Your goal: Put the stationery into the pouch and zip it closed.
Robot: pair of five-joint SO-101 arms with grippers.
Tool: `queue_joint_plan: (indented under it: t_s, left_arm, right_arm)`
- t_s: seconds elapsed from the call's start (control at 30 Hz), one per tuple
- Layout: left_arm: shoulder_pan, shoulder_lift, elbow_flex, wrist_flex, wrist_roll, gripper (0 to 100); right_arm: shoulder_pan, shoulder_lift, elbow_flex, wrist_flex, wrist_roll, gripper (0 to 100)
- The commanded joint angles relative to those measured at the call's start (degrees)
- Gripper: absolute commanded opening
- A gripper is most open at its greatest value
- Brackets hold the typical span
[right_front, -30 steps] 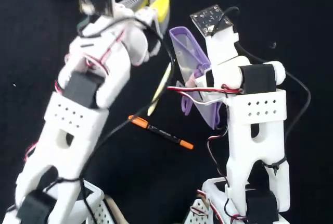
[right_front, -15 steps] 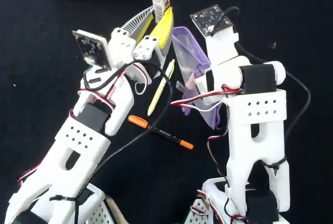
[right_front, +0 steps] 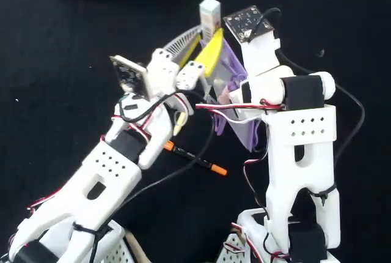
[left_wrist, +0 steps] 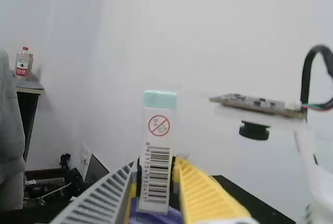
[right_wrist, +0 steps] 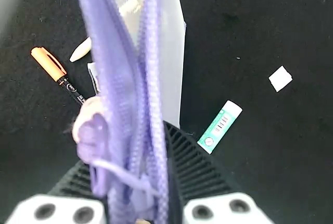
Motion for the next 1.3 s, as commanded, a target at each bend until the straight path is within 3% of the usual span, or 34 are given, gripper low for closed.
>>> queue_joint_plan:
  t_s: [0.0,0.27,0.7,0.83,0.93,1.27]
  left_arm:
    - [0.8,-1.1,0.7,-1.2,0.5,3]
    - [2.9,-1.1,3.2,-1.1,0.6,3]
    - [0.2,-0.5,6.7,-1.1,0.6,3]
    - [-0.5,-0.5,7.0,-0.7,1.0,11]
    - [-0.6,-1.1,9.3,-1.1,5.7,17]
    - [-0.7,-6.1,10.9,-0.6,7.1,18]
  right_arm:
    - [-1.2,-0.6,-2.2,-0.6,-0.4,1.1]
    - [-1.2,-0.6,-2.0,-0.5,-0.4,1.1]
    - [-1.2,-0.5,-2.2,-0.4,-0.5,1.1]
    - [-1.2,-0.5,-2.2,-0.7,-0.5,1.1]
    - [-1.2,-0.5,-2.2,-0.7,-0.5,1.1]
    - [-1.2,-0.5,-2.2,-0.7,-0.5,1.1]
